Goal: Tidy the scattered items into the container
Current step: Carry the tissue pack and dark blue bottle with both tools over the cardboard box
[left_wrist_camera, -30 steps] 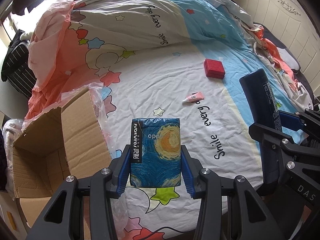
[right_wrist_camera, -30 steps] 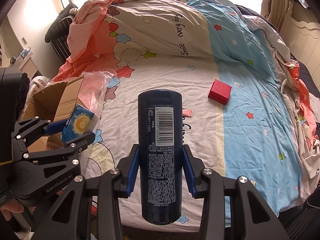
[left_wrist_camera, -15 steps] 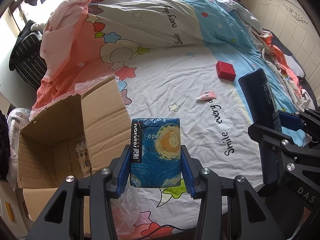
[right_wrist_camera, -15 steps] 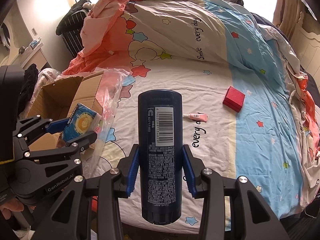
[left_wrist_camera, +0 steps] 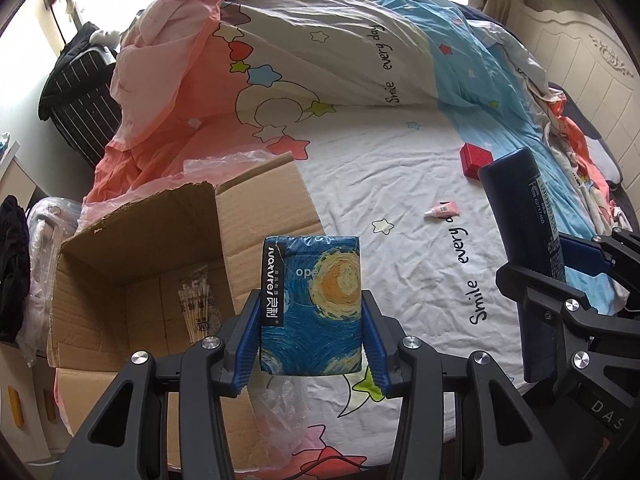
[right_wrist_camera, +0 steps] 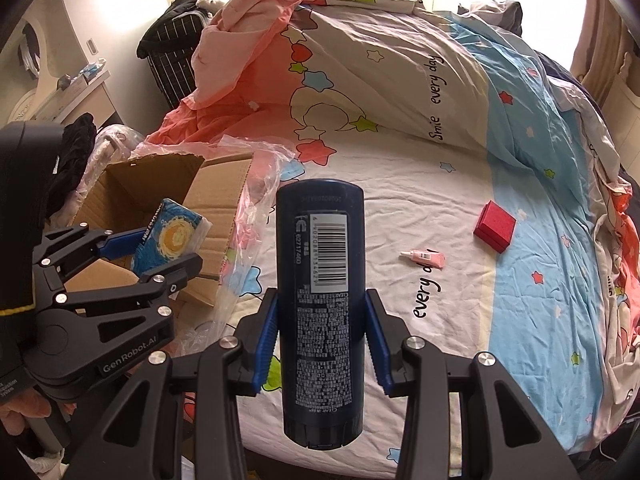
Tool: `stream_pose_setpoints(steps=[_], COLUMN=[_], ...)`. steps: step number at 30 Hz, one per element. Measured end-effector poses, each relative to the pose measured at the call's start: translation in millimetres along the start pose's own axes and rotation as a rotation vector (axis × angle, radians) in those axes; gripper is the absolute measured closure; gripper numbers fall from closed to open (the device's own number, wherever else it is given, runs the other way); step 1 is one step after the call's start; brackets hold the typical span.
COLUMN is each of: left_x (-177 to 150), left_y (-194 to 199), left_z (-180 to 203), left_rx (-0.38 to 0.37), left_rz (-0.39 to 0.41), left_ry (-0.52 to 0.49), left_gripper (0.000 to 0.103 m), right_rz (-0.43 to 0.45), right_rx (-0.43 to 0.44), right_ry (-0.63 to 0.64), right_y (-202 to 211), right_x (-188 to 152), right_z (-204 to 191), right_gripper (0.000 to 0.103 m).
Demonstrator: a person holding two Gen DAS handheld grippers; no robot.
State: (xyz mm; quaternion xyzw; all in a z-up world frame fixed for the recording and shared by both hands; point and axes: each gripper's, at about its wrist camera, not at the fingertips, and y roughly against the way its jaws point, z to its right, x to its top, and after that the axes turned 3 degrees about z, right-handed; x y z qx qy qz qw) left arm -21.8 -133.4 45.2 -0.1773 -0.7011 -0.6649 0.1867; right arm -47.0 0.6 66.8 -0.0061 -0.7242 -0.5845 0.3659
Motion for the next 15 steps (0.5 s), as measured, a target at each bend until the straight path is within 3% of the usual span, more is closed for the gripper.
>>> stream_pose_setpoints(steps=[15], left_x=[-9], left_y=[0], left_z=[-56], left_rx=[0.025], left_rz=[-0.005], left_ry=[0.086], left_gripper=[0.056], right_rz=[-0.021], right_rx=[0.034], right_ry=[0.098], right_y=[-17], right_x=[19], right_z=[-52], right_gripper=[0.065])
